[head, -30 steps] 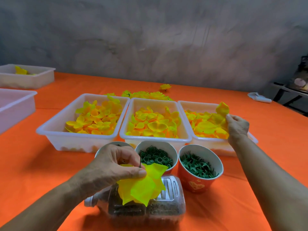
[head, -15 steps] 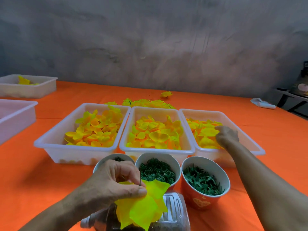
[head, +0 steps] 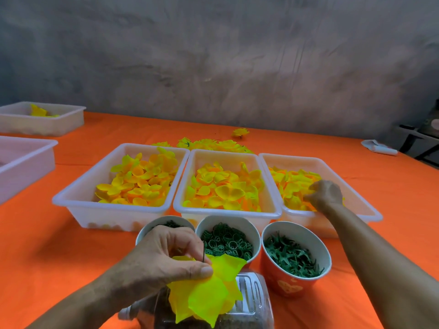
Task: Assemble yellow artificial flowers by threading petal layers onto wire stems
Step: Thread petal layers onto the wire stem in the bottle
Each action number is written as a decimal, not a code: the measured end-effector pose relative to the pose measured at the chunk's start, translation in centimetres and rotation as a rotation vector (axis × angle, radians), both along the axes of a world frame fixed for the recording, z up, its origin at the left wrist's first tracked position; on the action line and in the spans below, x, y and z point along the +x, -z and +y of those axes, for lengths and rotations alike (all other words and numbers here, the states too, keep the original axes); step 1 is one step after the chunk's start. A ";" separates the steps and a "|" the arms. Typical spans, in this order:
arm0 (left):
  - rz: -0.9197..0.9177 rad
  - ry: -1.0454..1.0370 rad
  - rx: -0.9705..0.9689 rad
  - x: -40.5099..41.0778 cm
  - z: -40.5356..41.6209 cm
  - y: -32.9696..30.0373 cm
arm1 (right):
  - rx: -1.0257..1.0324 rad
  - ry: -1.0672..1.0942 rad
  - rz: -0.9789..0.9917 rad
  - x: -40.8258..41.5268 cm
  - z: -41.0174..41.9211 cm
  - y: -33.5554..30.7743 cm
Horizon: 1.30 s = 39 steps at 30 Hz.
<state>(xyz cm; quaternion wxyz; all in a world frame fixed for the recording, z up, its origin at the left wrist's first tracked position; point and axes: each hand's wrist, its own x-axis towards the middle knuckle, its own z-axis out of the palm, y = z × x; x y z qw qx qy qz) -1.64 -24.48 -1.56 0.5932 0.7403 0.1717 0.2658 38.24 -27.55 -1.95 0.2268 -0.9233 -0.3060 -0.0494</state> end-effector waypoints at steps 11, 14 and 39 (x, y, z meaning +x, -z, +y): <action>0.028 -0.029 0.105 -0.1 -0.5 -0.3 | 0.620 0.149 0.083 -1.4 -1.8 -1.9; 0.015 -0.062 0.141 -0.1 -0.6 -0.2 | 0.760 0.107 0.145 -2.2 -2.0 -2.8; -0.097 -0.256 0.018 -0.5 -0.2 -4.4 | 0.570 -0.888 1.441 -19.0 -5.7 -5.8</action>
